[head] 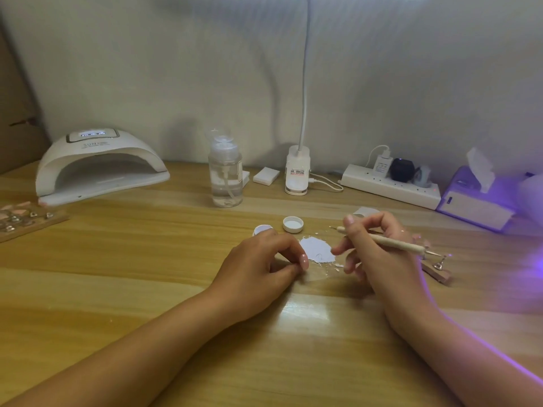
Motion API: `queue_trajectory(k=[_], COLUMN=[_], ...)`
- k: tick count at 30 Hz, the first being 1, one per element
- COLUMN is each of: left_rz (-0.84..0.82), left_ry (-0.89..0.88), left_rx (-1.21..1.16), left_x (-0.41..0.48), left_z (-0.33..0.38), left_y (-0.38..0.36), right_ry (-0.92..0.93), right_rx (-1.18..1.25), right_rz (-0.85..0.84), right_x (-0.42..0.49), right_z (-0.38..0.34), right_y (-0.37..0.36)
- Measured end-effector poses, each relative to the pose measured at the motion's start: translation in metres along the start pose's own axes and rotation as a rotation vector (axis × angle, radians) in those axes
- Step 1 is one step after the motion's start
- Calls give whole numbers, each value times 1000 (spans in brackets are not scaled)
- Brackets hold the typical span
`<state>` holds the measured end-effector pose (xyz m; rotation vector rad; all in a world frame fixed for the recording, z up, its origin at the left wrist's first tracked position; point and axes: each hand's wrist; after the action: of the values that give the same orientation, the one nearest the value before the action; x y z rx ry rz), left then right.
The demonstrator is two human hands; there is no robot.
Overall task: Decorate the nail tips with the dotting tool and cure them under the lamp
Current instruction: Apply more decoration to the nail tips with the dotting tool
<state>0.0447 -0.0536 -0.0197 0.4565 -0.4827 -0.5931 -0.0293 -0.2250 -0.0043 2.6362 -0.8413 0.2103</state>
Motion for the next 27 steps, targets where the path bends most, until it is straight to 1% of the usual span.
queue_trajectory(k=[2, 4, 7, 11, 16, 27], left_rz=[3, 4, 9, 7, 10, 13], left_ry=[-4, -11, -13, -17, -24, -32], left_rx=[3, -1, -10, -3, 5, 15], left_x=[0, 0, -1, 0, 0, 0], left_z=[0, -1, -1, -2, -2, -1], left_y=[0, 0, 0, 0, 0, 0], right_ry=[-15, -54, -123, -141, -110, -93], right_rx=[93, 137, 169, 138, 13, -10], right_rz=[-62, -112, -124, -143, -165, -188], right_x=[-5, -10, -13, -13, -15, -13], right_z=[-4, -6, -4, -2, -3, 2], right_y=[-4, -9, -12, -11, -15, -18])
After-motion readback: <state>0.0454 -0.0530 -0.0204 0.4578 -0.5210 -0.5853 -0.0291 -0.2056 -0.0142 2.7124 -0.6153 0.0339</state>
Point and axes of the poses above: each hand's wrist, its own x-axis towards the middle knuckle, its own y-axis out of the back of the hand, z = x × y, and after that the axes turned 11 degrees about -x, right-handed
